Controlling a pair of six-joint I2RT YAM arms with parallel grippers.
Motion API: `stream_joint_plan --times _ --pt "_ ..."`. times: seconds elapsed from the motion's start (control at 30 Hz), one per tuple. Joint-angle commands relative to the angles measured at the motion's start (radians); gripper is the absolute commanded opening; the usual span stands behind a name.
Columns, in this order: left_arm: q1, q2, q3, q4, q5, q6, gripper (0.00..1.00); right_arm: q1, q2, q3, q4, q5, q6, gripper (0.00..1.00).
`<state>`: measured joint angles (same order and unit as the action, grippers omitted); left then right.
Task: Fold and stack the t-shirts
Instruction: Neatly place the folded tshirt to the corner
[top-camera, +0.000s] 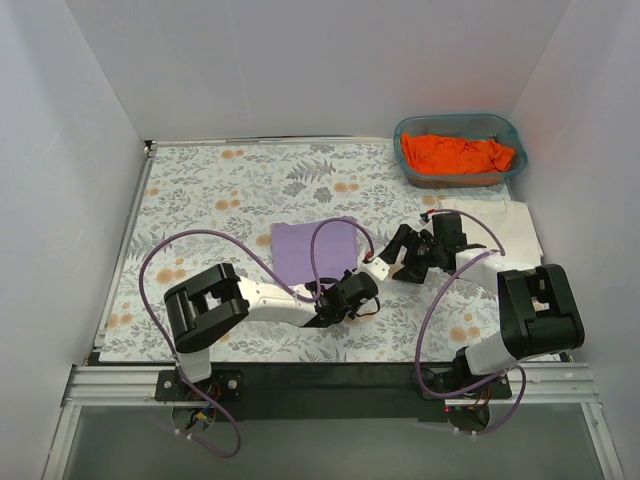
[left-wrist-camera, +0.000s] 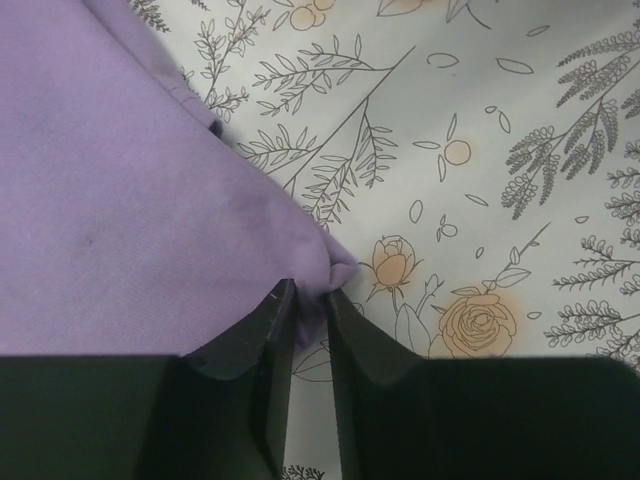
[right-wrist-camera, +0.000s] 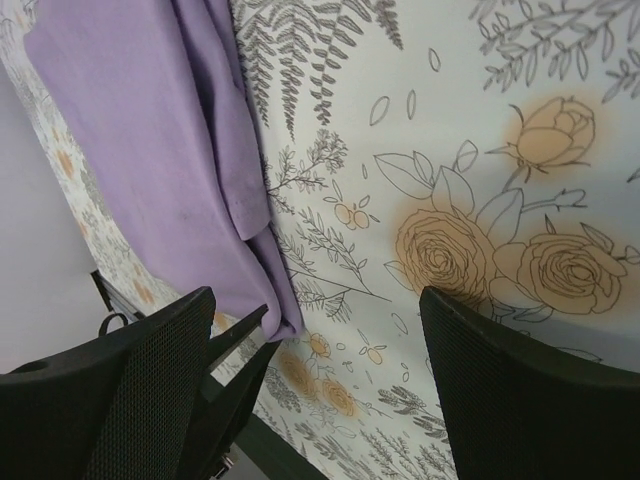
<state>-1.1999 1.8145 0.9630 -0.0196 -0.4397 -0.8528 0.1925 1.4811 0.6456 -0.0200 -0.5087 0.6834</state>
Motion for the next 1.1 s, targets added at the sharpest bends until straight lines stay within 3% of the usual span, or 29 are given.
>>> stream_joint_plan --times 0.0,0.13,0.23,0.43,1.07 --pt "-0.003 0.019 -0.013 0.006 -0.025 -0.009 0.17 0.008 0.008 -0.026 0.109 0.016 0.096 0.75" --pt "0.0 0.012 -0.015 0.014 -0.036 -0.019 0.11 0.016 0.015 -0.038 0.12 0.027 0.133 0.75" --pt "0.003 0.006 -0.009 0.014 -0.048 -0.018 0.01 0.024 0.001 -0.046 0.126 0.053 0.163 0.75" --pt "0.022 -0.027 -0.018 0.014 -0.042 -0.048 0.0 0.05 0.041 -0.023 0.152 0.064 0.176 0.75" --pt "0.043 -0.135 0.014 0.014 -0.076 -0.084 0.0 0.239 0.384 0.213 0.187 0.05 0.139 0.73"
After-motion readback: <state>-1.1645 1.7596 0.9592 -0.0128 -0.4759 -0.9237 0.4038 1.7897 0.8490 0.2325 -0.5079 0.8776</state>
